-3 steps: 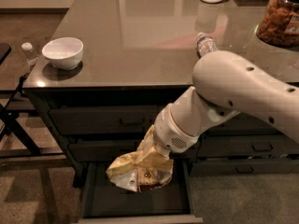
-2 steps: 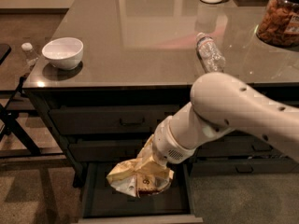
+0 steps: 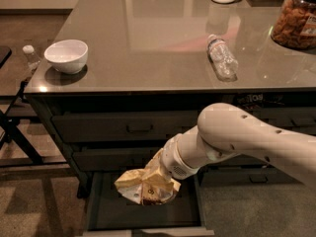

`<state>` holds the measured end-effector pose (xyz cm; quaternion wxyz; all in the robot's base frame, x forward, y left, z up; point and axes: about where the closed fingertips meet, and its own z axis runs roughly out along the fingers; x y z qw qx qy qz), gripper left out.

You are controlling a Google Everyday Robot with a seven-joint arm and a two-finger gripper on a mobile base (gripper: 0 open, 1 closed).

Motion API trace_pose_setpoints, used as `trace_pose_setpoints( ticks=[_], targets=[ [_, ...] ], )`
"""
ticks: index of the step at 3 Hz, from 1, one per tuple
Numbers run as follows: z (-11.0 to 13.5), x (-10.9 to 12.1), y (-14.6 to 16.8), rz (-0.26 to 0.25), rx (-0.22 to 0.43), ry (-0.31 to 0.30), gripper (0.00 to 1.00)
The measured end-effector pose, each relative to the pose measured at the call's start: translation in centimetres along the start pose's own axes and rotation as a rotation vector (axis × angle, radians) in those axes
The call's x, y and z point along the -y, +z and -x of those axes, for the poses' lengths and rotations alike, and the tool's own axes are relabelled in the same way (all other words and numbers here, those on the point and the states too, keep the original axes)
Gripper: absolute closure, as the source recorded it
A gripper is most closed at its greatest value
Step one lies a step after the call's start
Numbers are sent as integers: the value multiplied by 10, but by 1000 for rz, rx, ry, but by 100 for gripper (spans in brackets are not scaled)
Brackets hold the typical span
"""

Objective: Place brown chip bag into bottom drawer

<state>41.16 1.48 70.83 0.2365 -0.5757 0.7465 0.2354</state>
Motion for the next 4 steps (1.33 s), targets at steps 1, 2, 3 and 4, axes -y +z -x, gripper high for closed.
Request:
trace_pose_setpoints(
  ticks=[1,2,3,4],
  targets=[
    [0,0,0,0,0,0,100],
    [-12,5,13,-14,26,44,100],
    [-40,29,53,-32,48,132,100],
    [-40,29,53,-32,48,132,100]
  ],
)
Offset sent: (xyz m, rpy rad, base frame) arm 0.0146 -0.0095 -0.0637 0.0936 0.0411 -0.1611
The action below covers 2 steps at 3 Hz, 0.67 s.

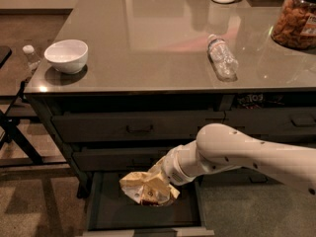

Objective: Place brown chip bag into bottom drawer

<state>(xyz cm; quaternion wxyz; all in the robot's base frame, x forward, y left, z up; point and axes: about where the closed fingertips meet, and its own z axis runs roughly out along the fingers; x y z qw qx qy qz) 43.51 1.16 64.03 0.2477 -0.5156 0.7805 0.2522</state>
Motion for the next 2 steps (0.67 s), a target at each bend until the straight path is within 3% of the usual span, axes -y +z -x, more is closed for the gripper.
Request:
trace_pose_setpoints(
  ticks=[1,2],
  targets=[
    [-8,2,18,0,-6,35,100],
    [-27,20,64,-1,-8,113,100]
  ],
)
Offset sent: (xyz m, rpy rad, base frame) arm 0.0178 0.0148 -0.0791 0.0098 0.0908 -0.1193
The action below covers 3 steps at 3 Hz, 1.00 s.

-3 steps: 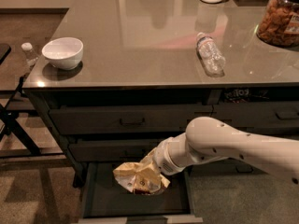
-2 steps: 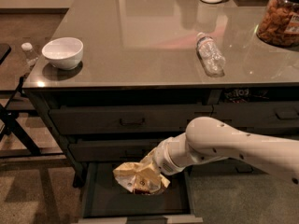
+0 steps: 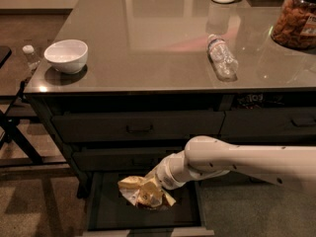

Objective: Place brown chip bag into bottom drawer

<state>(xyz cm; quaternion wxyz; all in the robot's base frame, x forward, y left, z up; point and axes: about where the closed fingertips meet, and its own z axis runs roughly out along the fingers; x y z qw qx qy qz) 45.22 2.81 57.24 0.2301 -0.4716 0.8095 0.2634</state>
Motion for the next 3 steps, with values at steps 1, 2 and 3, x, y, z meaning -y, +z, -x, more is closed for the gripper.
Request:
trace_pose_setpoints(
  ticks=[1,2,3],
  targets=[
    [0,0,0,0,0,0,100],
    [-11,5,15,-7,-17,45,100],
    [-28,18,29,-32,-12,115,100]
  ],
)
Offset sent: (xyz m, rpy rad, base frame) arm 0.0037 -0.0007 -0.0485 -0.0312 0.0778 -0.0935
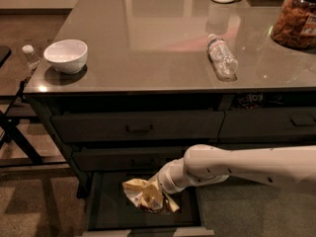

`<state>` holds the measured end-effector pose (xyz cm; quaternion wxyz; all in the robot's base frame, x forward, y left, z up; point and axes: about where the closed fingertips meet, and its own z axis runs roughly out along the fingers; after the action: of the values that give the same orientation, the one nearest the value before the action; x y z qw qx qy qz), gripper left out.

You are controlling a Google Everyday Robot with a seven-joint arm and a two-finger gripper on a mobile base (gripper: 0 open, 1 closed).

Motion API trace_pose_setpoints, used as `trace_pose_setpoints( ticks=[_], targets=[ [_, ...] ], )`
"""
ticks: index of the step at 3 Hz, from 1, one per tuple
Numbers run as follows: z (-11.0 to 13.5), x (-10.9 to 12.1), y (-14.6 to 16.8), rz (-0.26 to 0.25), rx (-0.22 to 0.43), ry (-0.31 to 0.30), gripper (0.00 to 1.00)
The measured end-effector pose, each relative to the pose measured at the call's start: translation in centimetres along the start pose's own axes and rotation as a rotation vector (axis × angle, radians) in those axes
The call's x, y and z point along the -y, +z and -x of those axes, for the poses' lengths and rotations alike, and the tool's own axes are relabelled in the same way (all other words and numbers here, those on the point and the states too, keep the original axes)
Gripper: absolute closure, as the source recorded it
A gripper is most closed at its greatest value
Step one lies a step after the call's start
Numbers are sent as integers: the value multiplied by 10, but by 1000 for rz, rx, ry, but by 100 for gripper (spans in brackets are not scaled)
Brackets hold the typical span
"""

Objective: Place brown chip bag into bottom drawer

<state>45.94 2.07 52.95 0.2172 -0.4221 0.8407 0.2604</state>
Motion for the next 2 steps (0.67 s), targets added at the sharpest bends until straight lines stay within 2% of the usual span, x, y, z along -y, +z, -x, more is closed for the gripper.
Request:
trace_pose_setpoints(
  ticks=[1,2],
  targets=[
    [-11,28,13,-32,19,45,100],
    [-11,28,13,-30,19,46,100]
  ],
)
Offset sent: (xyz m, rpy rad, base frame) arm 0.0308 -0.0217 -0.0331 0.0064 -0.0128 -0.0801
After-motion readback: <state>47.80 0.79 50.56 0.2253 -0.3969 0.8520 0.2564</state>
